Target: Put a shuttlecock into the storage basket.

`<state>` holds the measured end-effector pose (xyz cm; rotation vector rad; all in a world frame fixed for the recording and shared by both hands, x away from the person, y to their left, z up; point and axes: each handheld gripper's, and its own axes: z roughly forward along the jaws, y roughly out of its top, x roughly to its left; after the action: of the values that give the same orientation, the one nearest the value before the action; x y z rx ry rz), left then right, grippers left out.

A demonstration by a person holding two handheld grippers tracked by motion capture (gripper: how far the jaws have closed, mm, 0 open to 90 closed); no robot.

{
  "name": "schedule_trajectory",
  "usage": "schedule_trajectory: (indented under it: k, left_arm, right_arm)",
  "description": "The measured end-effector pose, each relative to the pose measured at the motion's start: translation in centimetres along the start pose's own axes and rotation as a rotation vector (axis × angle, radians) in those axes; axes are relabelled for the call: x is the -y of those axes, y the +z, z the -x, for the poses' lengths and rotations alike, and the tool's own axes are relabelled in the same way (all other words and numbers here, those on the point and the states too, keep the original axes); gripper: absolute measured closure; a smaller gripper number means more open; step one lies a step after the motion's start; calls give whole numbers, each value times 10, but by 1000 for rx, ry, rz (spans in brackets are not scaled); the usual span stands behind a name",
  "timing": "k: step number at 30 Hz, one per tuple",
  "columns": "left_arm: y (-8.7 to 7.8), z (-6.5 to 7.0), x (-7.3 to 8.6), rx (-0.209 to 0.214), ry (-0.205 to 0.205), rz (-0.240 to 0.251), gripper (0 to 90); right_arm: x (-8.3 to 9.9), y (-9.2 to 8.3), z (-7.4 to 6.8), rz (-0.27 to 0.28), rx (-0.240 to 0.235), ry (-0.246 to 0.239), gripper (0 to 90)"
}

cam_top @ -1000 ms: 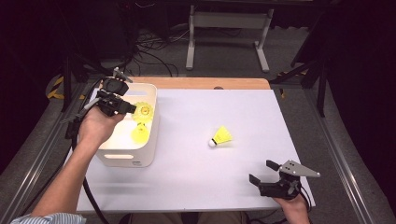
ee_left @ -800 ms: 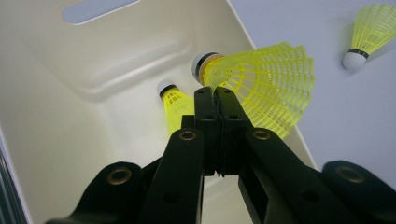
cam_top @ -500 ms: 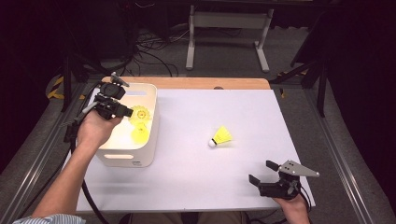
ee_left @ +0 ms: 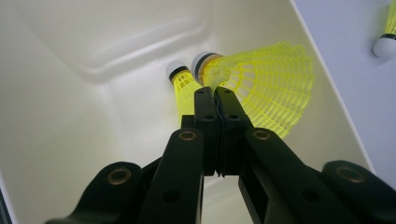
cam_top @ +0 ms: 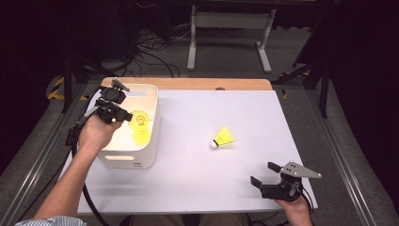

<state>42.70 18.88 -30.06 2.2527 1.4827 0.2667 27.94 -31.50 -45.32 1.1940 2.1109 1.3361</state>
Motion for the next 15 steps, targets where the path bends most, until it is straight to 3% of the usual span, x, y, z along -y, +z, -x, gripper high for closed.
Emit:
schedule_trajectory:
  k: [15]
  left_arm:
    - [15,-9,3,-18,-24,-35,888]
  right_arm:
    - [0,1,0,-4,-4,-2,73]
